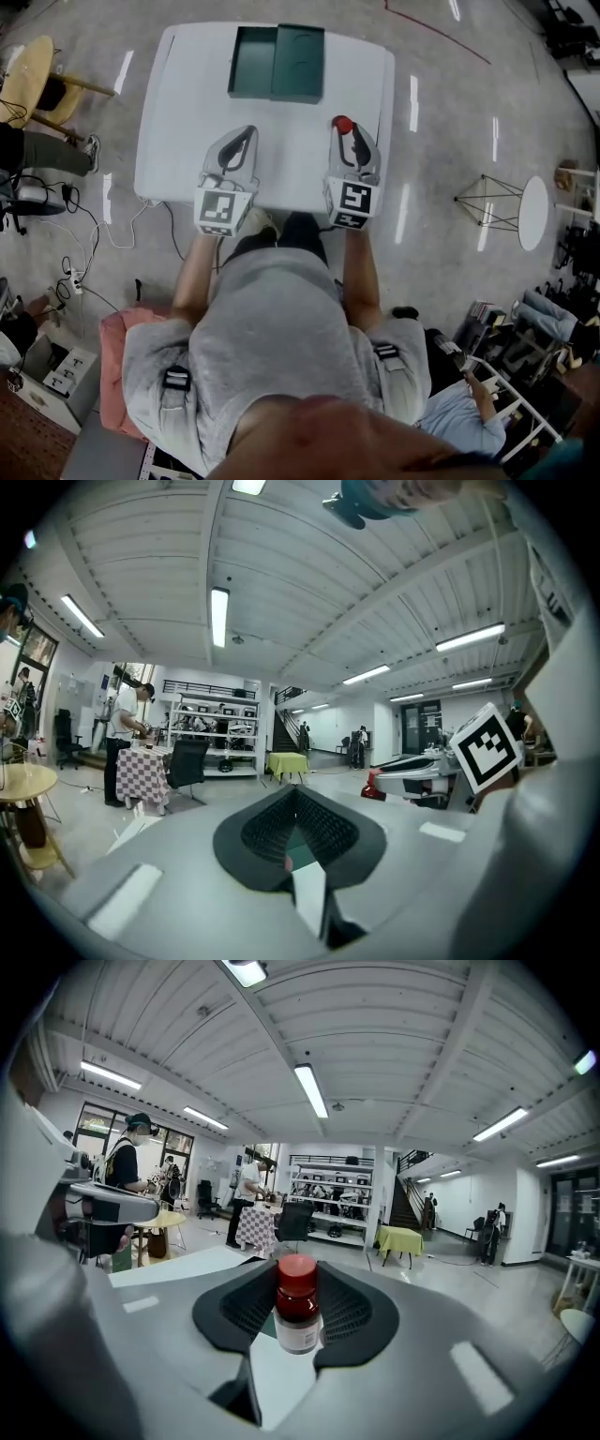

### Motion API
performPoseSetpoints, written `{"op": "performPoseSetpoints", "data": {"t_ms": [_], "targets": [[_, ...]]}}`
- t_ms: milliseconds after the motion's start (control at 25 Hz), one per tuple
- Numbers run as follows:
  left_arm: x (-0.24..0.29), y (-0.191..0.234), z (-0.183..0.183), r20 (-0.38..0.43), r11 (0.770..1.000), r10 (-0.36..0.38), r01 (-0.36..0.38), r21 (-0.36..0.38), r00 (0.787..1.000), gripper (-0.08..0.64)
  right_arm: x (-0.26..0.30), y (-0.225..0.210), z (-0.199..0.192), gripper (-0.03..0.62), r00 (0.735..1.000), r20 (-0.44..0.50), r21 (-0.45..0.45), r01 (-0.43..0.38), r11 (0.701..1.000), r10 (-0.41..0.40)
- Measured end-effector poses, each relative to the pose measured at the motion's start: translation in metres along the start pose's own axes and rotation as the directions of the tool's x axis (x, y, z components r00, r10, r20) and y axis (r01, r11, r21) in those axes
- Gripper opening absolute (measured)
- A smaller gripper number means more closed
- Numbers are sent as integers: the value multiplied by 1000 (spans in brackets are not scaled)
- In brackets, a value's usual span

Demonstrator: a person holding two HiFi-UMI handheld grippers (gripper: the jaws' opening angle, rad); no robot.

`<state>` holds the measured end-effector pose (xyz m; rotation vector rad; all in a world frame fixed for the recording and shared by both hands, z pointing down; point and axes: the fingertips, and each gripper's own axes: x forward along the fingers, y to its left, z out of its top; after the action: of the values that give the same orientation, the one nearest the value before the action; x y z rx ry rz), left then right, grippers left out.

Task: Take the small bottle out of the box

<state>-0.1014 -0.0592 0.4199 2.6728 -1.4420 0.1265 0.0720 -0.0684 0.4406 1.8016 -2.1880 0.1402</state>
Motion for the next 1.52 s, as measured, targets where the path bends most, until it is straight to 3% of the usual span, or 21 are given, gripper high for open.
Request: {"op": "performPoseSetpoints", "data": {"t_ms": [840, 1520], "targets": [[96, -69, -26, -87, 996, -82, 79, -37, 993, 11, 19, -98, -49, 130, 994, -102, 37, 33, 999, -29], [142, -89, -79, -188, 997, -21, 6, -82, 982, 11, 59, -126, -120, 130, 977, -197, 52, -75, 996, 84]]}}
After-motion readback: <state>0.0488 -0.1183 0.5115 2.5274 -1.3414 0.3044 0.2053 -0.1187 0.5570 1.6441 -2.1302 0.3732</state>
